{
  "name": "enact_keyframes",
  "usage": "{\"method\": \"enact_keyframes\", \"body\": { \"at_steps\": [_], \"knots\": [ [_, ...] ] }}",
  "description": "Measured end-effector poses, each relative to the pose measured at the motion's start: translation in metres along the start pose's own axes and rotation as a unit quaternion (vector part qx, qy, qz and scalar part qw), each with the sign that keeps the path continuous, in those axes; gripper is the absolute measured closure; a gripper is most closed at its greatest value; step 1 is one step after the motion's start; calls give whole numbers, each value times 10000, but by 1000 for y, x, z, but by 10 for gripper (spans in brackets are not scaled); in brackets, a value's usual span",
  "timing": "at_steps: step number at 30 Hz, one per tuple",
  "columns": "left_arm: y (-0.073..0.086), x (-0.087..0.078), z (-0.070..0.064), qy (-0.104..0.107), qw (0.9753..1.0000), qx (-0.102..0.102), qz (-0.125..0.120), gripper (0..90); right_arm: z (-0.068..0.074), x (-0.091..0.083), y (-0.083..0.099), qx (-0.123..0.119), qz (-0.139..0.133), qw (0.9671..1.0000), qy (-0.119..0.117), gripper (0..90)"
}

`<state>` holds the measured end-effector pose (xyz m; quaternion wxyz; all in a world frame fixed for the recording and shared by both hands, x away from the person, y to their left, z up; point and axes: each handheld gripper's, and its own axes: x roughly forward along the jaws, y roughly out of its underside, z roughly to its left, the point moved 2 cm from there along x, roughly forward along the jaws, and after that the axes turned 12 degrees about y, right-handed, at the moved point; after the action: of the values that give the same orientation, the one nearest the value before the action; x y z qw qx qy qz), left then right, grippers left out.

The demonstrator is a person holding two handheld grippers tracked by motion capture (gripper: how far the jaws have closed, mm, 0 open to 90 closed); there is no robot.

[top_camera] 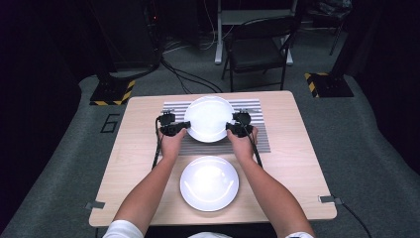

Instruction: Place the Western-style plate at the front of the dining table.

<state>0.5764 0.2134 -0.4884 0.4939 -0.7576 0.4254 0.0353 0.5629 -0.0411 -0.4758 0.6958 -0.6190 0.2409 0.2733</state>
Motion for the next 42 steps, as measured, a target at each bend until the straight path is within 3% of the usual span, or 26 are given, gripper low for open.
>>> {"method": "enact_keyframes", "body": {
  "at_steps": [13,19,42],
  "knots": [
    [3,10,4,-22,10000,-20,42,692,-2,10,2,21,20,10000,95,639],
    [4,12,3,-186,9997,128,76,691,-1,13,3,-6,20,9999,149,640],
    [11,22,3,-502,9985,151,148,683,3,22,10,-21,122,9993,367,642]
  ]
}}
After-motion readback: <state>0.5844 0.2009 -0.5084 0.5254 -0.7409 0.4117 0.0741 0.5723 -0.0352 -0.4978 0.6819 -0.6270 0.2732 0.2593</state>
